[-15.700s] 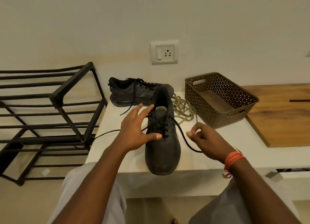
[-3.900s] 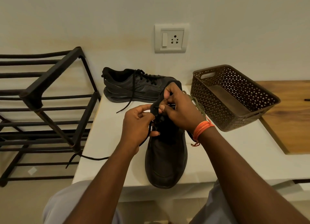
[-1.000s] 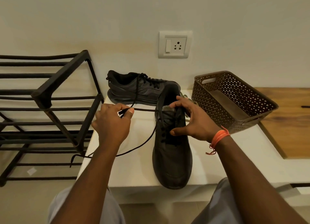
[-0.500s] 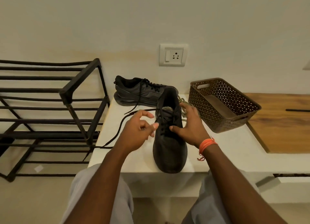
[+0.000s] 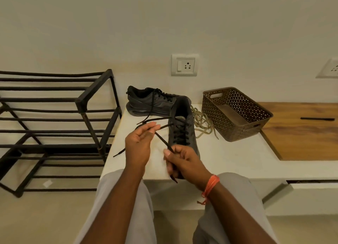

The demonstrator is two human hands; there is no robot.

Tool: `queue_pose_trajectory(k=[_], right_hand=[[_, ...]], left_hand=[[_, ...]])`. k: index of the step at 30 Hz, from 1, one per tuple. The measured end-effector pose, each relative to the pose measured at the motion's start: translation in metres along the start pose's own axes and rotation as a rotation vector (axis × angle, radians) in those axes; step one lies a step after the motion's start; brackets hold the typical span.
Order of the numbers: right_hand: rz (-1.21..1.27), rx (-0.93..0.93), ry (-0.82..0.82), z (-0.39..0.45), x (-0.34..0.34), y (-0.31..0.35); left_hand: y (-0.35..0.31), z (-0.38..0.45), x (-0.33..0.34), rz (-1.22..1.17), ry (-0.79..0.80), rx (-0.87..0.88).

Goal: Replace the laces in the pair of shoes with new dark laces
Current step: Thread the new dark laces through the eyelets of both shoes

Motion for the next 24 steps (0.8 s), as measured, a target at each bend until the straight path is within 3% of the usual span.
queue_pose_trajectory(k=[2, 4, 6, 9, 12, 14, 18, 22, 24], right_hand=[[-0.069, -0.017, -0.063, -0.003, -0.023, -0.002], [-0.171, -0.058, -0.151, -0.005, -0.048, -0.004], [-0.255, -0.081, -0.265, -0.004, -0.070, -0.008], [-0.299, -0.094, -0.318, -0.003, -0.075, -0.010], [-0.367, -0.125, -0.269, 0.002, -0.061, -0.008], [-0.378, -0.144, -0.270, 0.005, -0.060, -0.008], [-0.326, -0.106, -0.351, 0.010, -0.076, -0.014], [-0.374, -0.075, -0.324, 0.013, -0.086, -0.021], [-0.365, -0.096, -0.325, 0.011, -0.091, -0.021]], left_hand=[[0.010, 0.003, -0.019, 0.028, -0.249, -0.074], [0.020, 0.003, -0.024, 0.107, -0.315, -0.131], [0.025, 0.004, -0.017, 0.333, -0.261, -0.096], [0.016, -0.001, 0.005, 0.835, -0.159, 0.154], [0.016, -0.013, 0.042, 0.921, 0.077, 0.364], [0.024, -0.018, 0.048, 0.971, 0.100, 0.388], [0.033, -0.009, 0.037, 0.976, 0.005, 0.360], [0.022, 0.001, 0.006, 0.949, -0.312, 0.335], [0.019, 0.003, -0.005, 0.944, -0.387, 0.324]])
Point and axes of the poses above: each hand's wrist, its own z-axis towards the middle knuckle, its own x-axis out of the palm, y = z × x, the point moved 7 cm from there along z, towards the middle knuckle, and after that the axes turned 8 degrees about -z, right-handed, at the moved point
